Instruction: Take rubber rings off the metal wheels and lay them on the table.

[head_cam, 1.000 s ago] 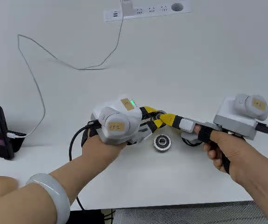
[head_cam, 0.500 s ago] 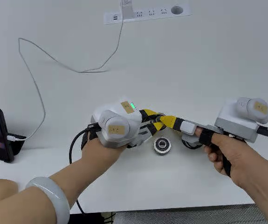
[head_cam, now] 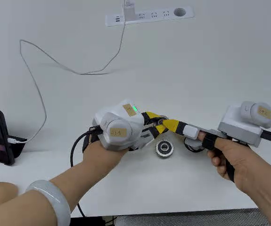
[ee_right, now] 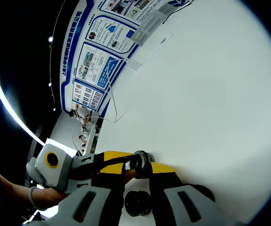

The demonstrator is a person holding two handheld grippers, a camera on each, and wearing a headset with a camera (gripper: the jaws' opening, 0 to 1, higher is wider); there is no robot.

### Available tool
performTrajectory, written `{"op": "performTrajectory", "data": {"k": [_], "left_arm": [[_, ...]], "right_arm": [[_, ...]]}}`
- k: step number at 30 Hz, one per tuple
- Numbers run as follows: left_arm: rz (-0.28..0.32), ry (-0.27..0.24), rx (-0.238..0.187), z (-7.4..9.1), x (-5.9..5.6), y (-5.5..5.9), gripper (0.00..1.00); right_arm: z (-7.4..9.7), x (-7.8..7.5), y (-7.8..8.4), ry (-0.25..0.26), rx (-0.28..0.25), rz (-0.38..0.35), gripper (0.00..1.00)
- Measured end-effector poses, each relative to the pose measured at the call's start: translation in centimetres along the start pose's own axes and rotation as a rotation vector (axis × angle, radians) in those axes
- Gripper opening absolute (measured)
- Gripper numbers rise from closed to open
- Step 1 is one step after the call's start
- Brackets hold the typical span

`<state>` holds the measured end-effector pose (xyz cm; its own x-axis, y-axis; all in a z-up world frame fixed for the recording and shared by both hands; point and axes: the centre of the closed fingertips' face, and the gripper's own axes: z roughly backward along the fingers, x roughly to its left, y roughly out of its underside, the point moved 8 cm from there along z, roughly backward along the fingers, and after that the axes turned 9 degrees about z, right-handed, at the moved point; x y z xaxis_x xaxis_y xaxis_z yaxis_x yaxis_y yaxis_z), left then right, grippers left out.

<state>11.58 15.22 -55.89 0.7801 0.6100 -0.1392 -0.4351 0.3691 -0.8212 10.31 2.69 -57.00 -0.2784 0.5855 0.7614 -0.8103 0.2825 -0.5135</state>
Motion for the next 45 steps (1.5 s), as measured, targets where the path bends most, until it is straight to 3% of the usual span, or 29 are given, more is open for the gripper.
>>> {"op": "performTrajectory", "data": {"k": [12,30,45], "left_arm": [[-0.002,0.000,0.000,0.03,-0.04,0.01,0.13],[0.001,0.002,-0.001,-0.02,0.06,0.10,0.13],[0.002,0.001,-0.002,-0.01,0.04,0.08,0.13]], "right_arm": [[0.72,0.06,-0.31,-0.010,-0.012,0.004,0.17],[0.48,-0.39,-0.07,0.060,0.007,0.070,0.07],[0.45,-0.31,-0.37,0.068,0.017,0.134,0.03]]}}
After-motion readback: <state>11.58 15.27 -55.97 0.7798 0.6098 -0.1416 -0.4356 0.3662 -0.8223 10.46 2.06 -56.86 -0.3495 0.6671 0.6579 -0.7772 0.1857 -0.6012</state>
